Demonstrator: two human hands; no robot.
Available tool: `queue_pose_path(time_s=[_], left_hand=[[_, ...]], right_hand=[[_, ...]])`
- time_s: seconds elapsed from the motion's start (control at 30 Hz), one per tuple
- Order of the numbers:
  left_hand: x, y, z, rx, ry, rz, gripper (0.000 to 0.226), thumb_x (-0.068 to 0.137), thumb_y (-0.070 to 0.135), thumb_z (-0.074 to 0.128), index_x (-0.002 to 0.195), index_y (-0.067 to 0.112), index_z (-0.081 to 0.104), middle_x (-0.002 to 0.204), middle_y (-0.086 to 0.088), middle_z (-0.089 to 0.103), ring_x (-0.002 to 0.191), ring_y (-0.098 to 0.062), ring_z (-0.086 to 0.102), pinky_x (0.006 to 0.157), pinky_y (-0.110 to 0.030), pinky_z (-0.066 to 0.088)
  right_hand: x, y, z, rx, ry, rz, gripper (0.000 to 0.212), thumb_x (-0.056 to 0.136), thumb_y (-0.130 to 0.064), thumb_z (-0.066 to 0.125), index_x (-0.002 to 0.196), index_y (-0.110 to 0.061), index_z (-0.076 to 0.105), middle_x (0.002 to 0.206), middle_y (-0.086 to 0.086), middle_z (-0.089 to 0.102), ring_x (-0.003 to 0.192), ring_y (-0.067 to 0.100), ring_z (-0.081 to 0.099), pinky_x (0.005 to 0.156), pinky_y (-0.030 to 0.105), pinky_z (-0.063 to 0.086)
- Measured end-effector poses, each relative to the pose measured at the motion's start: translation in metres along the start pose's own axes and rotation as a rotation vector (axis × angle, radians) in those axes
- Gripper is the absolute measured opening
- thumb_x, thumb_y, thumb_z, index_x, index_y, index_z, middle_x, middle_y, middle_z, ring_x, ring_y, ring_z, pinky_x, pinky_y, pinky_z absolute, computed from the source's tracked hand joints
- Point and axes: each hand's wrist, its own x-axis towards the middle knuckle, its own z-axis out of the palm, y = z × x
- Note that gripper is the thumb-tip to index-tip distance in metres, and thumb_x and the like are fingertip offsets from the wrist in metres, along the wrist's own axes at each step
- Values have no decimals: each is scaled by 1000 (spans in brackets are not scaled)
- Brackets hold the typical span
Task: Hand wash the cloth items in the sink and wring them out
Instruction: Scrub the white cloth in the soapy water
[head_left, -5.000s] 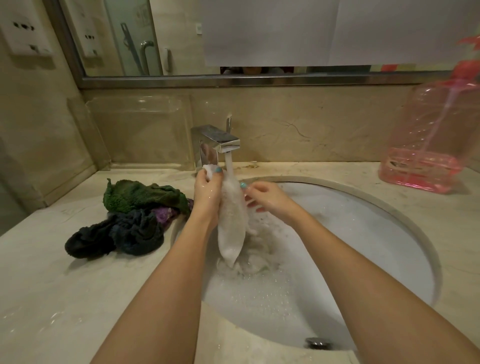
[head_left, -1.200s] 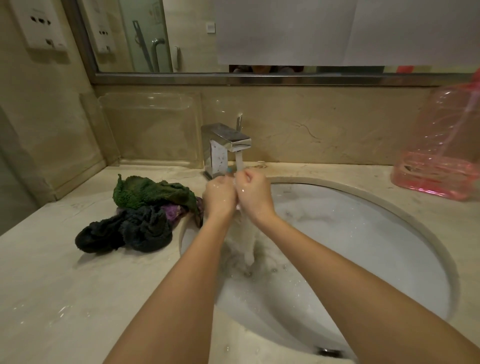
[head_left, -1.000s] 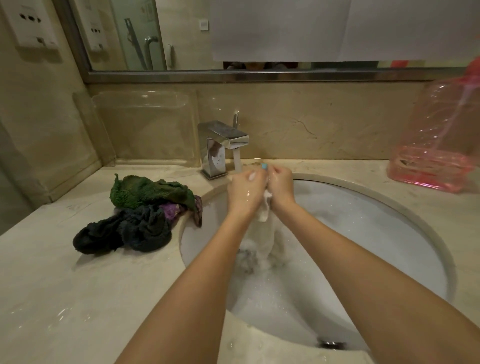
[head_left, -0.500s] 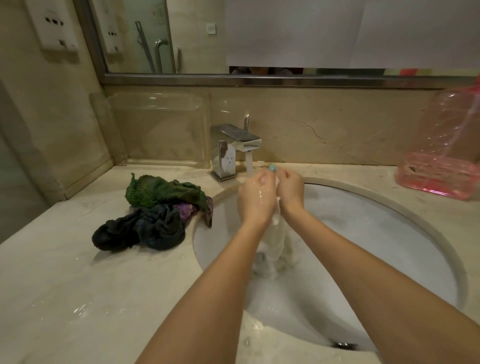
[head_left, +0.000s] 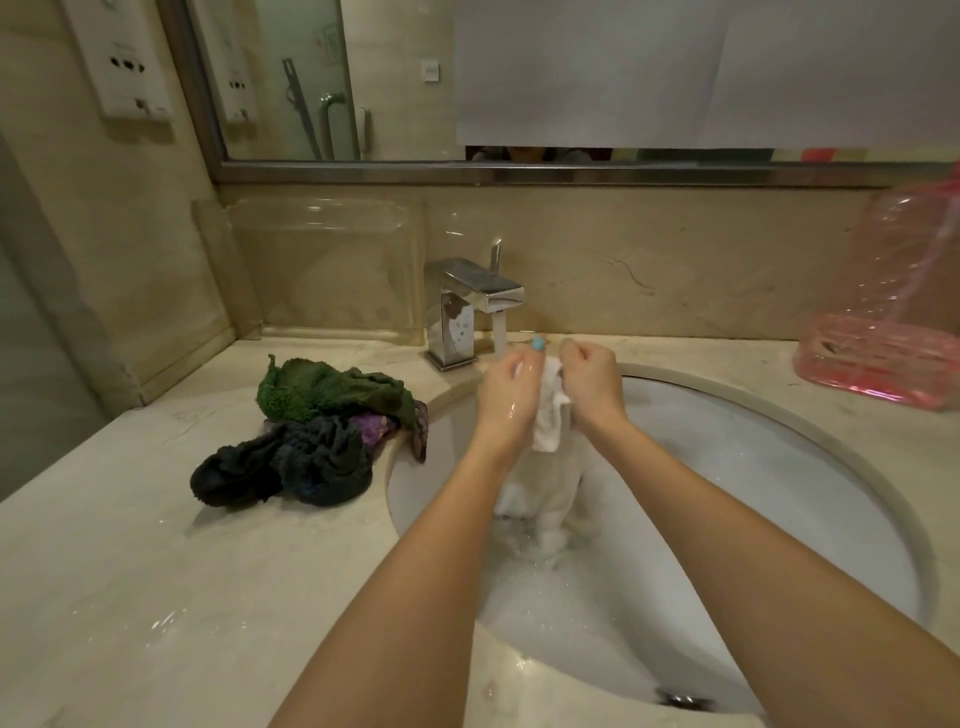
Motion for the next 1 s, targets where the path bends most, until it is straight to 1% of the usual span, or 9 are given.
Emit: queue_pose_path(time_s=[0.07, 0.13, 0.3, 0.37, 0.5, 0.6, 0.77, 0.9, 1.0], left_hand=[[-1, -2, -5, 128, -21, -25, 22, 104, 33, 41, 104, 15, 54, 97, 0, 55, 89, -17, 54, 66, -14, 40], [4, -7, -17, 195, -41, -95, 50, 103, 42, 40, 143, 15, 30, 135, -6, 51, 123, -28, 51, 96, -31, 46], [8, -14, -29, 323, -192, -124, 90, 91, 65, 44, 156, 14, 6, 160, -10, 23, 145, -33, 27, 112, -44, 30], [7, -15, -28, 285, -223, -128, 94, 89, 64, 51, 156, 14, 10, 159, -9, 24, 144, -31, 29, 111, -42, 32], [12, -17, -28, 323, -140, -79, 72, 93, 56, 52, 147, 12, 31, 134, -3, 50, 126, -24, 49, 88, -30, 41], [17, -18, -30, 411, -88, -16, 47, 101, 45, 45, 139, 18, 44, 124, 4, 56, 108, -16, 54, 82, -31, 43], [21, -18, -30, 261, 55, 1, 25, 103, 29, 41, 118, 16, 57, 108, -5, 62, 101, -26, 60, 88, -39, 50], [30, -13, -45, 76, 272, -1, 20, 103, 21, 39, 105, 13, 58, 92, -1, 57, 87, -19, 54, 72, -28, 45], [27, -17, -49, 107, 250, 67, 20, 102, 23, 45, 100, 13, 62, 93, -2, 62, 82, -11, 55, 71, -25, 44]], right_hand=[[3, 0, -7, 46, -25, 26, 45, 98, -21, 46, 56, -19, 28, 49, -6, 29, 47, 10, 27, 48, 27, 23], [5, -2, -11, 112, -76, 55, 46, 98, -29, 51, 57, -18, 34, 47, -8, 34, 43, 6, 31, 43, 21, 25], [7, -2, -18, 398, -276, 262, 23, 95, -19, 56, 74, -8, 60, 60, -1, 58, 61, 16, 51, 57, 22, 40], [9, -2, -17, 431, -407, 303, 13, 91, -7, 53, 95, -1, 64, 79, 11, 56, 71, 21, 48, 63, 26, 40], [7, -1, -18, 421, -580, 253, 37, 91, 8, 50, 127, 1, 57, 101, 13, 60, 84, 17, 53, 70, 21, 45], [4, 1, -19, 394, -578, 203, 35, 93, 6, 52, 127, 0, 56, 108, 10, 64, 95, 18, 63, 78, 23, 51], [8, -2, -17, 416, -493, 224, 18, 91, 1, 59, 108, -2, 55, 82, 10, 56, 70, 16, 52, 65, 29, 39], [6, -2, -23, 86, -899, 236, 26, 86, -15, 70, 104, 3, 64, 97, 13, 68, 89, 27, 65, 79, 33, 50], [5, 8, -30, -138, -917, 216, 32, 89, -18, 68, 117, -4, 65, 116, 13, 69, 110, 31, 64, 98, 47, 47]])
